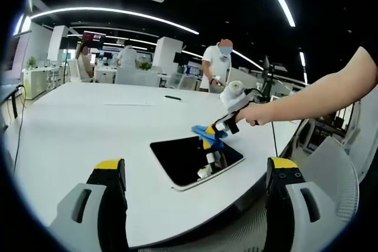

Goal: Wipe the mirror surface with the cleaning cloth until all visible marks leave the cleaned area.

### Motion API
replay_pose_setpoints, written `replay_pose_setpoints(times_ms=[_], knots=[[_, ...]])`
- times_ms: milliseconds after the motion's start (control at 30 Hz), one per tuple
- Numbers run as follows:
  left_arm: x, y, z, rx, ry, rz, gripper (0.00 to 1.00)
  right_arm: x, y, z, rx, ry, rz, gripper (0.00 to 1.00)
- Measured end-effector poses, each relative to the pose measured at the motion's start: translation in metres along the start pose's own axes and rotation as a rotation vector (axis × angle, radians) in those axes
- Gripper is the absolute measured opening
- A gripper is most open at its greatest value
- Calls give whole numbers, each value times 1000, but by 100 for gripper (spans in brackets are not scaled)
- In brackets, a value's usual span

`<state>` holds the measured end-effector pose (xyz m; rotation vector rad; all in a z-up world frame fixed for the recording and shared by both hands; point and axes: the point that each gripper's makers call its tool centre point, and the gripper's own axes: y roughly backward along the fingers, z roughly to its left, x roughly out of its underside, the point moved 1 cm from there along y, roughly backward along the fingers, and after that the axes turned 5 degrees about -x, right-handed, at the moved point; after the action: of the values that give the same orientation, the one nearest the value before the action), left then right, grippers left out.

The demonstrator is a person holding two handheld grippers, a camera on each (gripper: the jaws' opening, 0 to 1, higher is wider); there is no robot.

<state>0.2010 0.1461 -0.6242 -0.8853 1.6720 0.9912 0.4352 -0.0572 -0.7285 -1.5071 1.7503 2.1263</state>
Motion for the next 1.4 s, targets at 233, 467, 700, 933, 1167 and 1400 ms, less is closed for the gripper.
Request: replay_pose_setpoints(times_ms=[233, 467, 700, 933, 1167, 1400], knots=[[-1, 0, 1, -6, 1, -6, 98, -1, 1, 1, 20, 23, -17, 1], [-1, 0, 0, -3, -1, -9, 98, -2, 8, 1, -12, -86, -60, 1], [-3, 0, 1, -5, 0, -18, 98, -5, 24, -17, -2, -168, -105, 1], [-3, 0, 0, -4, 0, -24, 98, -5, 47, -28, 16, -201, -138, 1], [-4, 0, 0, -4, 0, -28, 98, 14, 61, -35, 24, -217, -128, 1], [-5, 1, 0, -4, 1, -34, 98, 33, 67, -29, 15, -230, -97, 1]])
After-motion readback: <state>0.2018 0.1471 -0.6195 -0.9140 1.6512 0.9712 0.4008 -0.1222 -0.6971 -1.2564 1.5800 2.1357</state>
